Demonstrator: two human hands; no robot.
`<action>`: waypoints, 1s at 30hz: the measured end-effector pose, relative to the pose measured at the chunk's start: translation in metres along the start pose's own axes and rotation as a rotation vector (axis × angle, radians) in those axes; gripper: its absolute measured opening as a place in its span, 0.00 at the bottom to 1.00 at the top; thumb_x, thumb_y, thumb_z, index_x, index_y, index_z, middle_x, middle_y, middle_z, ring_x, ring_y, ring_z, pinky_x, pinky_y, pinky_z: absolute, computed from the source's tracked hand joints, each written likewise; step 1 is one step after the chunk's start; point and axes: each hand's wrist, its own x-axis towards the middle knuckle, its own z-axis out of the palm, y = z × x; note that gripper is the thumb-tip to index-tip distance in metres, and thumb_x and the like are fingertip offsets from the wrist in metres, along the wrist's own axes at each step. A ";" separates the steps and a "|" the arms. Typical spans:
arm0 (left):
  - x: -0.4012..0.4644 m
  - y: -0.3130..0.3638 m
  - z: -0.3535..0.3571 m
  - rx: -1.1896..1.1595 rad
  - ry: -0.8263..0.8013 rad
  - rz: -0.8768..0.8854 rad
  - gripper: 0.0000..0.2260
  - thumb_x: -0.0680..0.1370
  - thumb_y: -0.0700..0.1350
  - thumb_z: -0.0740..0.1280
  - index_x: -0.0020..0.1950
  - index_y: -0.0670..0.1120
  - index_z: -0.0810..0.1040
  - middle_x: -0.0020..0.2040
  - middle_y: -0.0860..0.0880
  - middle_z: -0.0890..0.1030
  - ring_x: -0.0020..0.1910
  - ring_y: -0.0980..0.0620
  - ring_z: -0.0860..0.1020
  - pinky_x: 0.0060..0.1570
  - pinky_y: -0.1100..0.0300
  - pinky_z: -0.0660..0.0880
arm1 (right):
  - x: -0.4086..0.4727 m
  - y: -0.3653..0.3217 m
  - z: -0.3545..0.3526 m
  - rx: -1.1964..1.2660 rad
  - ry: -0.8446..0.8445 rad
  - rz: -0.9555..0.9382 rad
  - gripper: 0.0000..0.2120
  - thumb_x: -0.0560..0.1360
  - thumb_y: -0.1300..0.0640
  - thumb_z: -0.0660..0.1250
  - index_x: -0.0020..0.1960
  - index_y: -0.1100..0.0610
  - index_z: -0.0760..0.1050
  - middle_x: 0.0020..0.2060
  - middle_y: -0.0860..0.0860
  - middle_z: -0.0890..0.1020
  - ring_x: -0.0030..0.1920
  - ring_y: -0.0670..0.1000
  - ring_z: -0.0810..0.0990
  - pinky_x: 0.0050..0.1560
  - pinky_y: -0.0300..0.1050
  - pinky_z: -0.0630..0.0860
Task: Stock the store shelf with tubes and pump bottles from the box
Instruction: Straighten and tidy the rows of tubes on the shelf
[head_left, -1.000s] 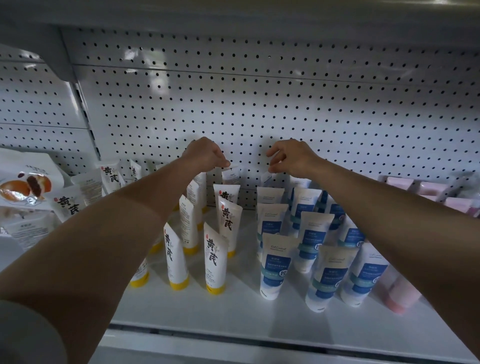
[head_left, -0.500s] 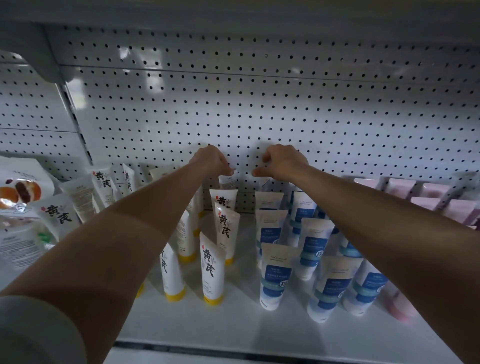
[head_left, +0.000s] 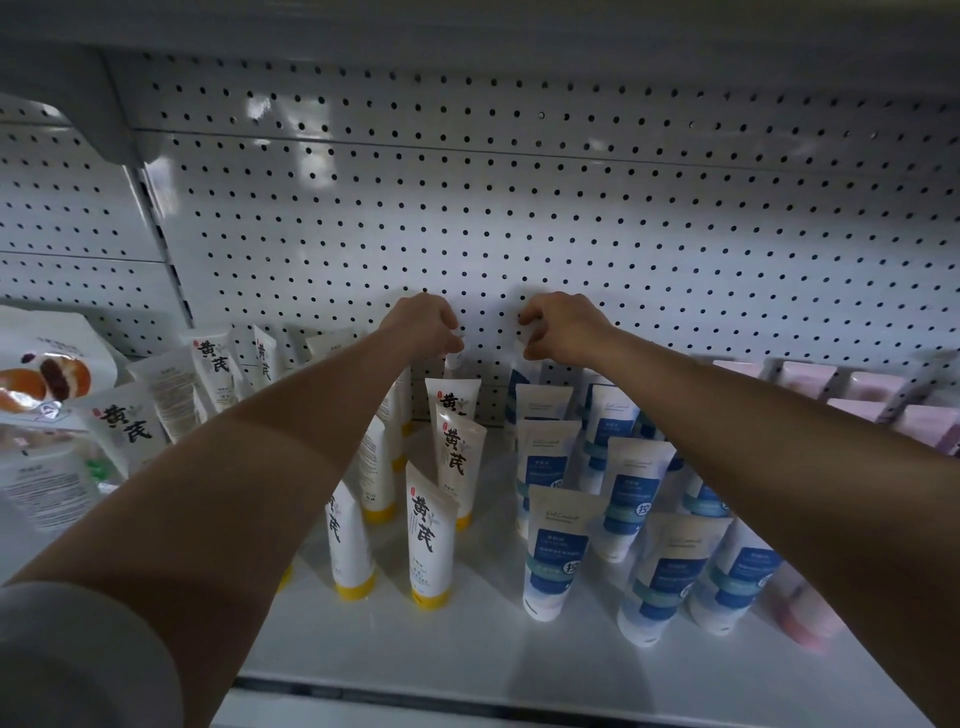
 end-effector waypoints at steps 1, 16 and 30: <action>0.000 -0.001 -0.001 -0.018 -0.003 0.017 0.13 0.72 0.45 0.76 0.55 0.48 0.82 0.56 0.50 0.79 0.48 0.52 0.79 0.54 0.54 0.78 | 0.000 0.000 0.000 -0.002 0.001 -0.010 0.24 0.72 0.59 0.76 0.66 0.53 0.75 0.55 0.52 0.83 0.57 0.53 0.79 0.61 0.52 0.76; 0.004 -0.003 -0.002 0.030 -0.143 0.083 0.07 0.69 0.42 0.79 0.44 0.52 0.86 0.44 0.57 0.79 0.51 0.53 0.80 0.58 0.55 0.77 | -0.003 0.002 -0.001 -0.001 -0.004 -0.041 0.24 0.71 0.63 0.76 0.64 0.52 0.76 0.50 0.51 0.83 0.53 0.52 0.80 0.57 0.50 0.77; 0.005 -0.002 0.001 0.165 -0.101 0.083 0.09 0.67 0.52 0.80 0.35 0.56 0.80 0.38 0.58 0.80 0.47 0.54 0.80 0.54 0.56 0.77 | -0.006 0.000 0.002 -0.060 0.003 -0.043 0.24 0.71 0.63 0.76 0.65 0.51 0.76 0.49 0.50 0.84 0.52 0.51 0.80 0.56 0.49 0.77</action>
